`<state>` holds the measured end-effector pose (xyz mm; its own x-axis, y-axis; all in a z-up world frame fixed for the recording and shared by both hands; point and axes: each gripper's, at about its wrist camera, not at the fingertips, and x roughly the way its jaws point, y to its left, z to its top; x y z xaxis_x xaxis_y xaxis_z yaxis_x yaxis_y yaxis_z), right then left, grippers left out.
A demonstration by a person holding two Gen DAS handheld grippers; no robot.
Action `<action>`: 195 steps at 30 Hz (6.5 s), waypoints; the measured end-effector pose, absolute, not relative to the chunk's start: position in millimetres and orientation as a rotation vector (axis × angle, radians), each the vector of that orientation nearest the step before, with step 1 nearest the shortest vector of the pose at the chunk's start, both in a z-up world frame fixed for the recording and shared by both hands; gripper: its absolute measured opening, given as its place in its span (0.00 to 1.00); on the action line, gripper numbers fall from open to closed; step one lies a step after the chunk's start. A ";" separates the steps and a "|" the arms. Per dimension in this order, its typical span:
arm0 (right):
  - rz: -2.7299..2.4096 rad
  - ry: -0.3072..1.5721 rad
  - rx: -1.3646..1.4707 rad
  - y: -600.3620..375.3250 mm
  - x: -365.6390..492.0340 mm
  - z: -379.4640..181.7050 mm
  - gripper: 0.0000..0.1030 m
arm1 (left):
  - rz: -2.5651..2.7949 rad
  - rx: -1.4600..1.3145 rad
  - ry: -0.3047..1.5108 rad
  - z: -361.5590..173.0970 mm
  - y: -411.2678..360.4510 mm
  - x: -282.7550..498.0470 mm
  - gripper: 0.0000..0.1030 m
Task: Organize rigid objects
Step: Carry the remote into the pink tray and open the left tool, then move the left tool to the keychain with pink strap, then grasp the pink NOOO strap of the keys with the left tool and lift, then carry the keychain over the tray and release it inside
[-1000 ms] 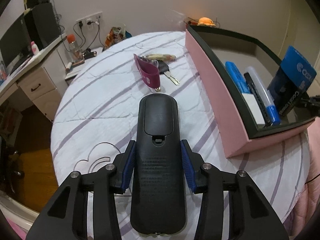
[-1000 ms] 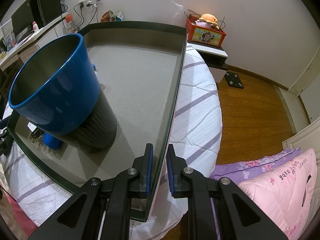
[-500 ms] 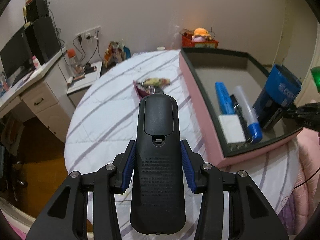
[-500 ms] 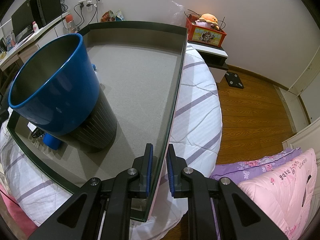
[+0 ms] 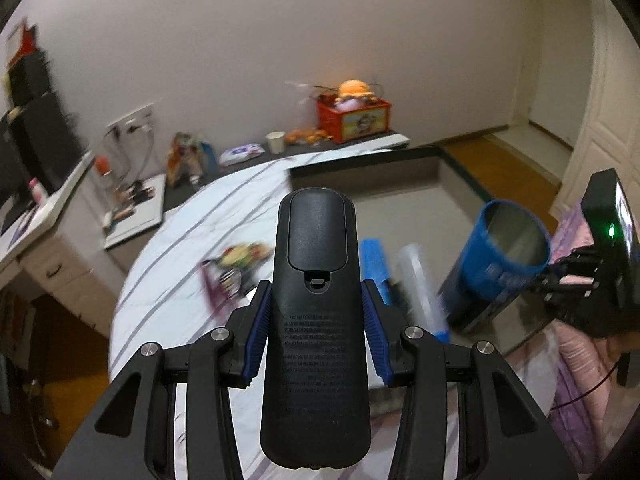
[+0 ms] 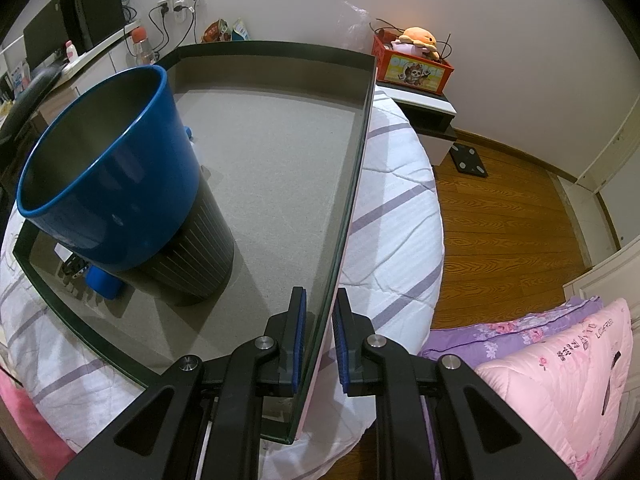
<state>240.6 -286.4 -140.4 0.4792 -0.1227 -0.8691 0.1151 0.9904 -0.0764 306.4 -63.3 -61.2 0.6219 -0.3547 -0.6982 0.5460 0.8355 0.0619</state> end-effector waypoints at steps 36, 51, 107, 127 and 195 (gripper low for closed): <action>-0.142 1.067 -0.006 -287.0 243.2 -141.2 0.14 | -0.544 0.281 0.893 -98.5 -126.7 366.3 0.53; -0.151 1.075 -0.015 -285.3 244.3 -141.0 0.14 | -0.491 0.269 0.862 -88.7 -64.8 323.0 0.55; -0.171 1.088 -0.039 -284.6 247.3 -142.6 0.14 | -0.391 0.020 0.951 -152.9 33.4 385.8 0.11; -0.170 1.094 -0.051 -281.8 249.4 -142.9 0.14 | -0.405 0.073 0.982 -160.4 45.5 332.0 0.33; -0.159 1.095 -0.047 -284.4 250.3 -142.6 0.15 | -0.895 -0.283 0.545 -24.6 -6.1 313.9 0.22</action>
<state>250.3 -284.4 -142.6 0.4479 -0.1520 -0.8811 0.1051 0.9876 -0.1169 313.9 -6.1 -24.6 0.5027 -0.7991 -0.3299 0.6595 0.6012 -0.4512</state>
